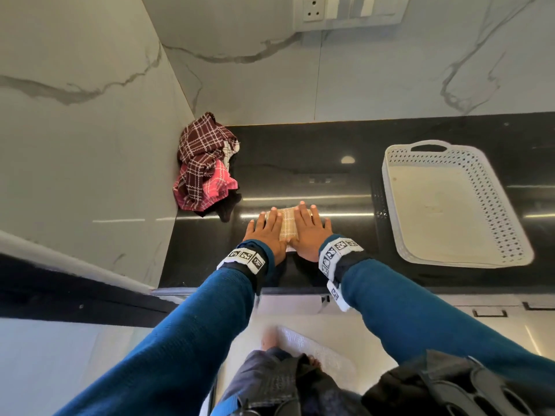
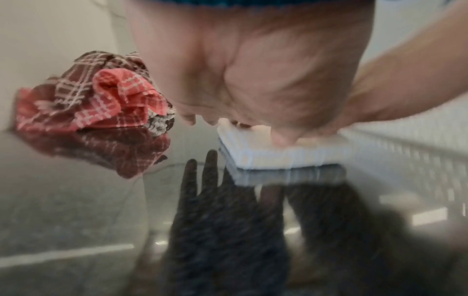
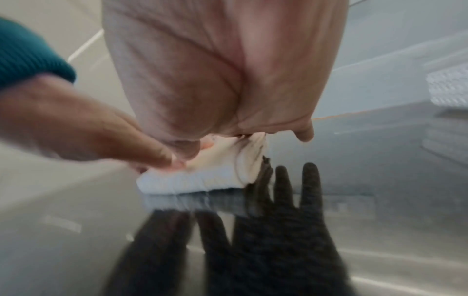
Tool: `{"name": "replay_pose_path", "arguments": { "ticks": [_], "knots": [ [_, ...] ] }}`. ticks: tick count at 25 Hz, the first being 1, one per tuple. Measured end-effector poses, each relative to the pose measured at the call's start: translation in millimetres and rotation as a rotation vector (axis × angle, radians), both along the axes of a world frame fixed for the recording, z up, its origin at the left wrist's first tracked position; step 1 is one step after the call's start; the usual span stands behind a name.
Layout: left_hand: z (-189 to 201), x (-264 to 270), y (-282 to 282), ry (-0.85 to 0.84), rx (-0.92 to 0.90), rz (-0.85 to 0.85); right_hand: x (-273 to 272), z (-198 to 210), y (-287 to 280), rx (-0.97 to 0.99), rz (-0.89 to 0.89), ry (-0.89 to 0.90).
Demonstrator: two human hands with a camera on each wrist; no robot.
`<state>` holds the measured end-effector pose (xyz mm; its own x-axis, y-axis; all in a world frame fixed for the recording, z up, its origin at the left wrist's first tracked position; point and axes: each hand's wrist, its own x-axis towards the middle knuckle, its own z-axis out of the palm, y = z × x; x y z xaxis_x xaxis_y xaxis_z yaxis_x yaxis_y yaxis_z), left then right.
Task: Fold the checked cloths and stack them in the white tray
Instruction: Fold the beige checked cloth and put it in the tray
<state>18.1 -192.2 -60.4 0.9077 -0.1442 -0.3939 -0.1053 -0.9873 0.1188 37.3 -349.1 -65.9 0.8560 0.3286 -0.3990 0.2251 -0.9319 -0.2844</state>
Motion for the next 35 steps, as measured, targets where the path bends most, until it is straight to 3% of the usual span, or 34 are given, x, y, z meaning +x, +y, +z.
{"name": "replay_pose_path", "arguments": {
  "ticks": [3,5,11,14,16,19,23,25,27,30,35],
  "knots": [
    [4.0,2.5,4.1,-0.119,-0.385,0.429,-1.9,7.2,-7.3,0.405,-0.268,-0.126],
    [5.2,0.7,3.5,-0.097,-0.558,0.688,-5.7,9.4,-12.2,0.488,-0.473,-0.069],
    [4.9,7.9,4.5,0.172,-0.601,0.846,-5.5,10.5,-0.7,0.494,-0.846,0.205],
    [1.3,5.3,11.3,0.342,-0.895,0.968,-10.8,18.8,-10.2,0.735,-1.081,0.472],
    [12.3,-12.9,6.9,0.466,-1.098,1.073,-26.4,31.9,-24.7,0.852,-1.139,0.679],
    [38.0,-29.8,-4.8,0.648,-1.287,0.987,-46.3,50.7,-52.4,1.002,-1.137,0.663],
    [72.5,-13.9,-58.7,0.714,-1.435,0.713,-57.7,95.0,-124.1,1.110,-1.029,0.310],
    [94.6,2.8,-109.5,0.696,-1.418,0.573,-55.2,118.0,-176.1,1.095,-1.022,0.158],
    [106.3,22.0,-171.3,0.621,-1.325,0.468,-49.9,129.3,-234.2,1.017,-1.046,0.040],
    [91.5,52.6,-262.3,0.479,-1.046,0.331,-34.3,117.8,-309.9,0.823,-1.053,-0.034],
    [51.1,65.2,-338.9,0.480,-0.689,0.309,-8.5,64.1,-362.3,0.376,-0.951,0.031]
  ]
}}
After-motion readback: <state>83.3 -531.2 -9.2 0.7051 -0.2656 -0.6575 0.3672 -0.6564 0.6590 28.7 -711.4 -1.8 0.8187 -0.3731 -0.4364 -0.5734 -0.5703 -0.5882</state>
